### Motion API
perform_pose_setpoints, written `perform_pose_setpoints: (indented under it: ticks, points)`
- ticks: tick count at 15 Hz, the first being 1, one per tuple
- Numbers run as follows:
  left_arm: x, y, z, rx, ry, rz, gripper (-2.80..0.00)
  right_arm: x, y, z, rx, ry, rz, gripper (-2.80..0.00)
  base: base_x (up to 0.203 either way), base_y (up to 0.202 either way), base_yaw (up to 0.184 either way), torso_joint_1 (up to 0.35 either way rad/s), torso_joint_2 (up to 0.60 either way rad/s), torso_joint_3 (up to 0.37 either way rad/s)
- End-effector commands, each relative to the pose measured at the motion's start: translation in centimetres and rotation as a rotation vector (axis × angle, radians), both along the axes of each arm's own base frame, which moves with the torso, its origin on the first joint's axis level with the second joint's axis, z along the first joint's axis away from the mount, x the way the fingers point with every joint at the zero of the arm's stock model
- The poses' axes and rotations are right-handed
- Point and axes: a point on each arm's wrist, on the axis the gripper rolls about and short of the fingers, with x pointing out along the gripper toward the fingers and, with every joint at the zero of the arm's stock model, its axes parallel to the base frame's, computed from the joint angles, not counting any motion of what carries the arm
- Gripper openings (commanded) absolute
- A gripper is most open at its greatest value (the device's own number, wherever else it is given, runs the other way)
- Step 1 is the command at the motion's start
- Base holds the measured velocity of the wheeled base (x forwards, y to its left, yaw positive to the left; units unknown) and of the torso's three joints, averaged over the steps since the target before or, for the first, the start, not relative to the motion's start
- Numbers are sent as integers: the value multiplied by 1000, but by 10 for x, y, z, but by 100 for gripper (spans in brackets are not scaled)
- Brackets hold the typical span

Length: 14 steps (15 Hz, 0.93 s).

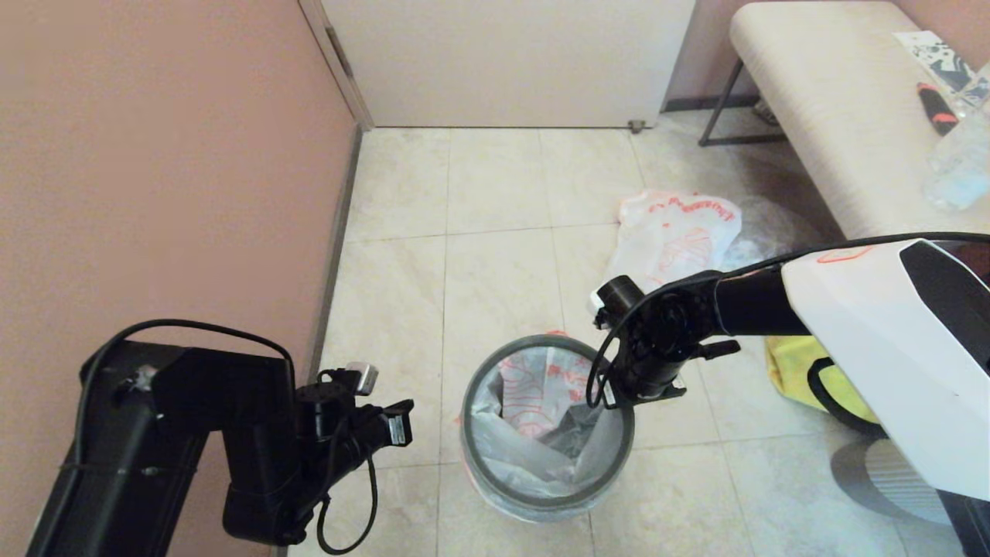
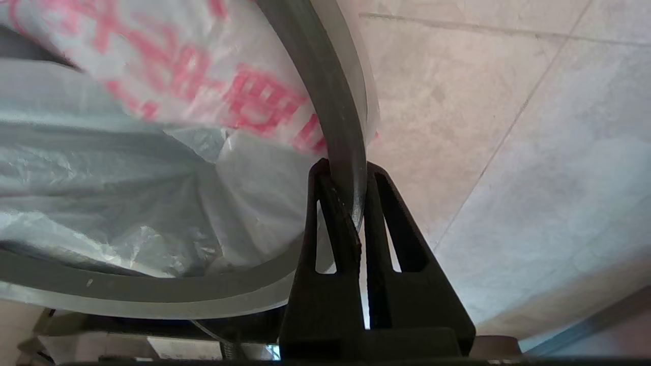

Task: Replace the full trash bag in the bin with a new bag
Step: Place the trash can ring on the trash can

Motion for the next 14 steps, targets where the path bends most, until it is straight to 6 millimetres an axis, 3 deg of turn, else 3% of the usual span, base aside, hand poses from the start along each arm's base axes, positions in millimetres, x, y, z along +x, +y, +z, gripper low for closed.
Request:
perform_pose_setpoints:
  ticks: [1,4,14]
  points:
    - [0,0,0,-2,-6,0,-280,-4,-1,10,7,-14,0,-280,0,0,0,0,0,0]
    - [0,0,0,-2,-6,0,-280,-6,0,13,10,-20,3,-280,0,0,0,0,0,0]
    - [0,0,0,-2,-6,0,-280,7,12,-24,3,-8,7,-280,0,0,0,0,0,0]
